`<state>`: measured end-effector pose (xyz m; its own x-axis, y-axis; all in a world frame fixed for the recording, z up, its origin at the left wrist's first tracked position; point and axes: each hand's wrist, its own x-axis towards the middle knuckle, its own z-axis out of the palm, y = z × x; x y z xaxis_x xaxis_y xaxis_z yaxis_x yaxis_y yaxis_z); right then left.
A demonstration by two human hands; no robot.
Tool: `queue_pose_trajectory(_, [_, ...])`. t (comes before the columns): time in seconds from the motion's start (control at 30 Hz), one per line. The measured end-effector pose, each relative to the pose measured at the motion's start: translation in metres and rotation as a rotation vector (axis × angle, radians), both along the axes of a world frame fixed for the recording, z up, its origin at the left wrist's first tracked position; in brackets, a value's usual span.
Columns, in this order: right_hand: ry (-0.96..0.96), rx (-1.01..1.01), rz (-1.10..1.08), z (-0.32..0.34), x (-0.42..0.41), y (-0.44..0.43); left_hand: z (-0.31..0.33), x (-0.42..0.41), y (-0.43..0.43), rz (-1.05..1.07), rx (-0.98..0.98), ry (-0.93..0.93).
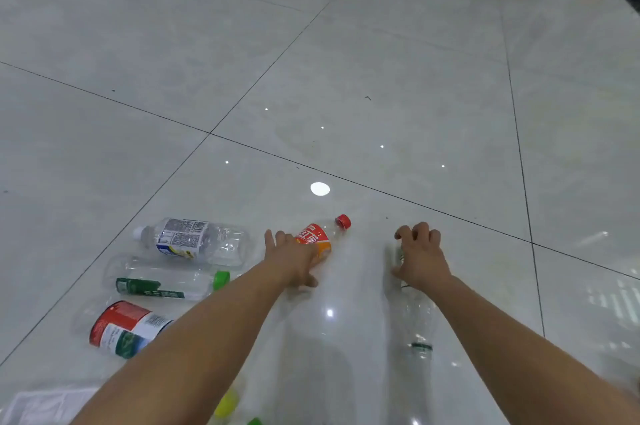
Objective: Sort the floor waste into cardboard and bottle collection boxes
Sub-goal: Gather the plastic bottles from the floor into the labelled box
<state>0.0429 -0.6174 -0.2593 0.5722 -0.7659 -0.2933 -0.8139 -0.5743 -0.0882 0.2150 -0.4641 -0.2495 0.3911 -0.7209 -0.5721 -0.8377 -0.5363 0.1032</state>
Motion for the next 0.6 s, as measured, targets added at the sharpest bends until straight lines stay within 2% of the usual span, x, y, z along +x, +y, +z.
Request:
queue_pose_trajectory(0.1, [-0.104,0.133,-0.359,0.014,-0.021,-0.006,-0.002,-0.017,-0.004,-0.131,0.018,-0.074])
queue_pose_trajectory(0.23, [0.141,0.364,-0.595,0.009,-0.054,-0.013,-0.004,-0.034,-0.003,-0.386,0.011,-0.240])
queue_pose_trajectory(0.33, [0.223,0.570,-0.601,0.018,-0.064,-0.012,0.004,-0.042,-0.002,-0.552,0.043,-0.259])
queue_pose_trajectory(0.47, [0.196,0.545,-0.449,0.020,-0.066,-0.006,0.015,-0.045,-0.003,-0.754,-0.048,-0.296])
queue_pose_trajectory(0.53, [0.119,0.558,-0.406,0.022,-0.066,-0.005,0.023,-0.052,-0.002,-0.695,-0.123,-0.266])
queue_pose_trajectory(0.6, [0.087,0.615,-0.402,0.024,-0.065,-0.004,0.023,-0.068,-0.001,-0.463,-0.254,-0.287])
